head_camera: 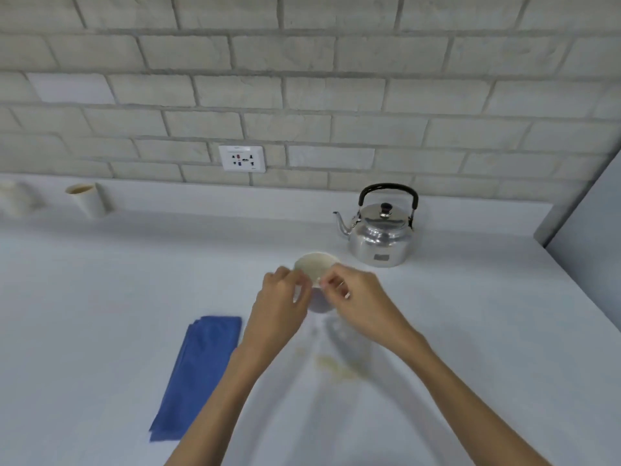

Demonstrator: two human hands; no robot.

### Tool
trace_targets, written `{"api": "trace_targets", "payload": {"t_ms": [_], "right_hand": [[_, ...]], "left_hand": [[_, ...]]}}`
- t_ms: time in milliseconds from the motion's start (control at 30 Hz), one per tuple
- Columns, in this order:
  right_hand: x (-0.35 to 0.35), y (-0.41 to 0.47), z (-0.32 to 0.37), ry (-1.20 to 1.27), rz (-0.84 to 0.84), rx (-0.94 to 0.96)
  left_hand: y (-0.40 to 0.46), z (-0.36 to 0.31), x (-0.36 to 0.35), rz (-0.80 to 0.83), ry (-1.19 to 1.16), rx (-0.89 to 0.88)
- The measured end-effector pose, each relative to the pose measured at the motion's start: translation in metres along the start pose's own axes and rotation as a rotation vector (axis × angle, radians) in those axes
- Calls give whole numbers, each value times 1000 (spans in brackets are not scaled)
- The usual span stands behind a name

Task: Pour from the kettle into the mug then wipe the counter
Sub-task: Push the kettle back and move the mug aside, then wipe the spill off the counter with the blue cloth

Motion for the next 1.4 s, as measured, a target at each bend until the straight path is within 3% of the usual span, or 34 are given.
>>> {"api": "trace_targets", "payload": {"t_ms": [133, 300, 467, 600, 1000, 1200, 1267, 1400], "right_hand": [[-83, -26, 2, 87, 178, -52], [-170, -22, -1, -1, 303, -140], [-223, -15, 5, -126, 338, -145], [-228, -10, 4, -185, 292, -139], [-167, -28, -15, -307, 184, 11], [-136, -38, -38, -451, 120, 36], [-136, -40, -32, -478, 42, 67], [-167, -59, -18, -284, 39, -15]], "left_hand": [[-55, 72, 20, 40, 219, 142], [-101, 131, 37, 175, 505, 296], [-107, 144, 40, 171, 511, 290], [-102, 144, 32, 199, 439, 325], [-110, 93, -3, 237, 223, 184], [-122, 69, -34, 366, 47, 207], [-115, 75, -26, 312, -4, 214], [-90, 111, 25, -59, 10, 239]]}}
Point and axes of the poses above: each hand's wrist, its own y-axis towards the middle knuckle, its own x-axis out of the back of the hand, z = x × y, the point moved 9 cm from there along y, towards the middle knuckle, and after that the axes turned 14 degrees about -z, right-handed, at the moved point
